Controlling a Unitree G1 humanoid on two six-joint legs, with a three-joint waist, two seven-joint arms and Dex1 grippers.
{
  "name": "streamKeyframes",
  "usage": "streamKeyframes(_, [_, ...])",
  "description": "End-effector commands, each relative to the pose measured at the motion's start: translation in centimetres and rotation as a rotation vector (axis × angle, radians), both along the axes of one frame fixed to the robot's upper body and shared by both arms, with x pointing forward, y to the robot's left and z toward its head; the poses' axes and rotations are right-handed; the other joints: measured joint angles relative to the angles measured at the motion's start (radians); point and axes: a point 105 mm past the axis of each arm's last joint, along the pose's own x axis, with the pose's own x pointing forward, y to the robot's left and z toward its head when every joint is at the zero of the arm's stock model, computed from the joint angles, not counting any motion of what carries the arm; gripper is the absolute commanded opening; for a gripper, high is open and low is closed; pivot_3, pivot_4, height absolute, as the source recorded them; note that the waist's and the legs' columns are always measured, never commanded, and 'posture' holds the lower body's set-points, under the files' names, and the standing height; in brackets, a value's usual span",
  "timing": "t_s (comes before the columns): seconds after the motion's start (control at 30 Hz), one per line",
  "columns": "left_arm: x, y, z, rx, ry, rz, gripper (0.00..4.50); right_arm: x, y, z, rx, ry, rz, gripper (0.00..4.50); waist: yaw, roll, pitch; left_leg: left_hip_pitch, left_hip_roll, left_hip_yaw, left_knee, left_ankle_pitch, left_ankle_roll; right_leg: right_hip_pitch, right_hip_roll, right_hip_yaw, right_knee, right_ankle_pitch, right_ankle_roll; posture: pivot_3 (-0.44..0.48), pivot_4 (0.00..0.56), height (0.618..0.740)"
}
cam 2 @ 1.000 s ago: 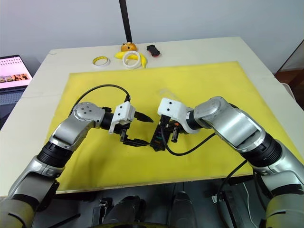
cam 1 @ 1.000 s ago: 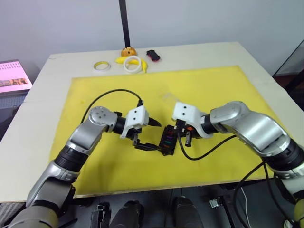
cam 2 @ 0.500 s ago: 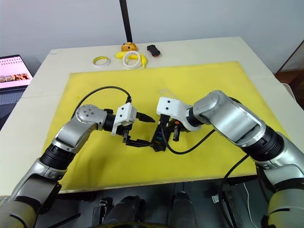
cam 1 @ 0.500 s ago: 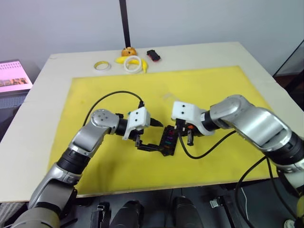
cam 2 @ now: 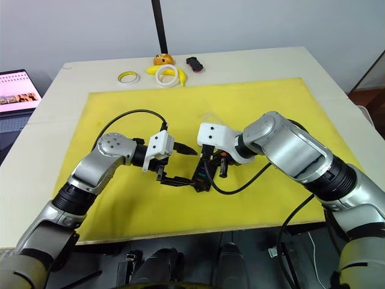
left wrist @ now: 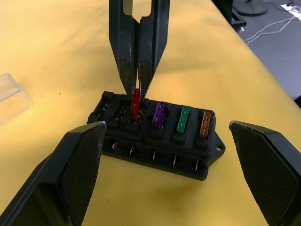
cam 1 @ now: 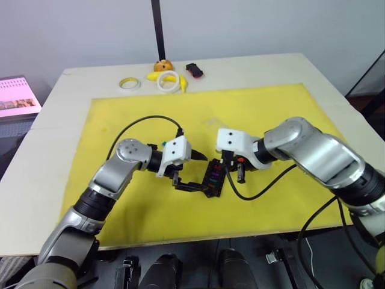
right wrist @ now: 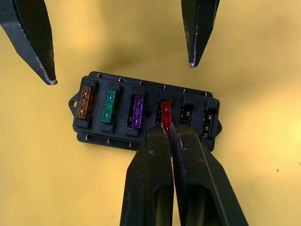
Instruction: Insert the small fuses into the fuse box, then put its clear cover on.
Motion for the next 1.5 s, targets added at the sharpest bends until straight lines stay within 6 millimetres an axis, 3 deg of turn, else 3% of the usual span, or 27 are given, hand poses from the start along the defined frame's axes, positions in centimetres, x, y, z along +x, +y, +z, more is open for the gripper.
streamKeyframes(0.03, [0.4, 0.2, 1.1, -0.018, -0.045, 0.007, 4.42, 0.2, 0.2, 0.3, 0.000, -0.011, -0.006, 0.00, 0.000, 0.000, 0.000, 0.000, 0.000, 0.000, 0.000, 0.000, 0.000, 0.000, 0.000, 0.000, 0.000, 0.000, 0.000, 0.000, 0.150, 0.740])
streamKeyframes(0.83, [0.6, 0.1, 0.9, -0.018, -0.051, -0.001, 4.42, -0.1, 0.1, 2.6, 0.078, 0.019, -0.101, 0.00, 0.000, 0.000, 0.000, -0.001, 0.000, 0.000, 0.000, 0.000, 0.000, -0.001, 0.000, 0.000, 0.000, 0.000, 0.000, 0.000, 0.150, 0.740])
streamKeyframes(1.5, [0.5, 0.4, 0.7, 0.008, -0.084, -0.026, 4.42, -0.2, 0.3, 1.4, 0.073, 0.047, -0.106, 0.00, 0.000, 0.000, 0.000, -0.001, 0.000, 0.000, 0.000, 0.000, 0.000, -0.001, 0.000, 0.000, 0.000, 0.000, 0.000, 0.000, 0.150, 0.740])
